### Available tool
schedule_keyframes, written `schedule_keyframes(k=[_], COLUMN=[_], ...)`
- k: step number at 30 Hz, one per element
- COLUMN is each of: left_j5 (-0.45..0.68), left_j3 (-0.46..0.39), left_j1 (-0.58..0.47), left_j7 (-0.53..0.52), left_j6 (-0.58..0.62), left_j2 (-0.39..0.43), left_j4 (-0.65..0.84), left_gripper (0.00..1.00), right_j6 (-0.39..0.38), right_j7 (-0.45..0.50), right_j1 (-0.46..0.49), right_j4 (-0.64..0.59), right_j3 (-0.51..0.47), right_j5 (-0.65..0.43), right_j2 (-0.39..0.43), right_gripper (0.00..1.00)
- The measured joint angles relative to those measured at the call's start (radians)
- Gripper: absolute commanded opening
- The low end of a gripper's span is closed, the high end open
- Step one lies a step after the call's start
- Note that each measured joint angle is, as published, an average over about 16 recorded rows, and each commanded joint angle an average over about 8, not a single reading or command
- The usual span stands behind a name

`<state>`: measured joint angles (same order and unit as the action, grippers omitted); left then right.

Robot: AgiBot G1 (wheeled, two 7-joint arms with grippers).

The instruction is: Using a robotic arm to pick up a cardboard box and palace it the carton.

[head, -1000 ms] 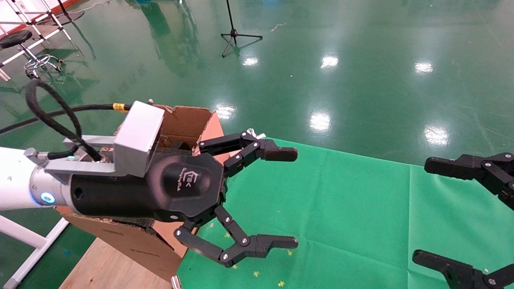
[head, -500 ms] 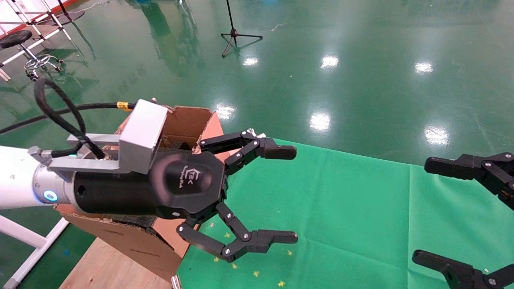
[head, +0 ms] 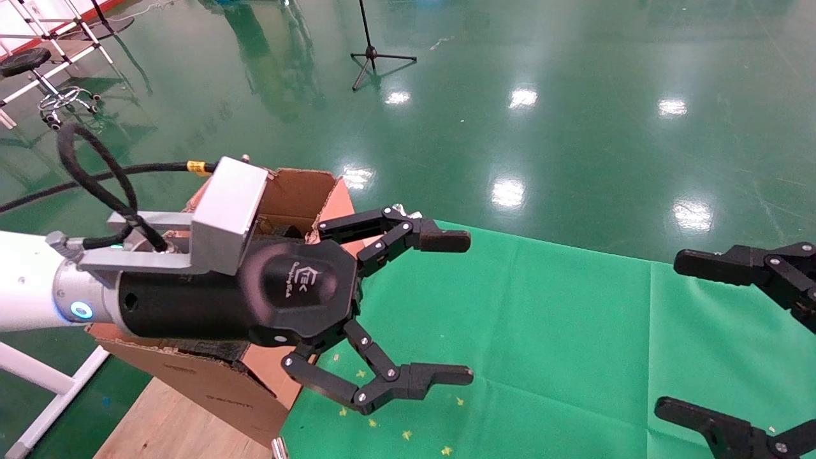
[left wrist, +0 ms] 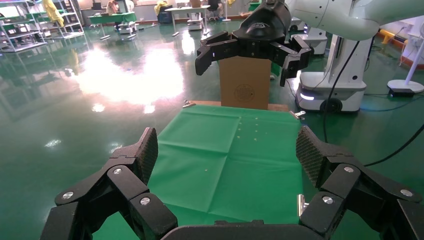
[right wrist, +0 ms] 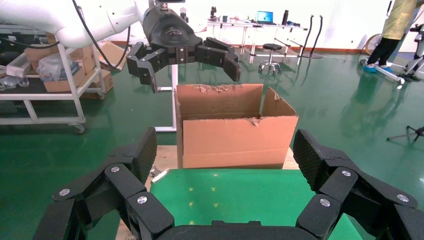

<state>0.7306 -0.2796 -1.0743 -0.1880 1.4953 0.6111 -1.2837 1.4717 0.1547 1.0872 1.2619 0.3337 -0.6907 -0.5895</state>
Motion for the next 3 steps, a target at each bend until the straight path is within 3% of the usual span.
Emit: schedule_keyframes(k=[3], left_j5=[0.000], left_j3=[0.000], left_j1=[0.000], left_j7=[0.000], left_j6=[0.000], left_j2=[0.000], left_j4=[0.000], left_gripper=[1.00], right_j6=[0.000], right_j7=[0.000], right_j1=[0.000], right_j4=[0.000], right_j3=[0.000], right_j5=[0.000], right_j2=[0.000], right_gripper=[1.00])
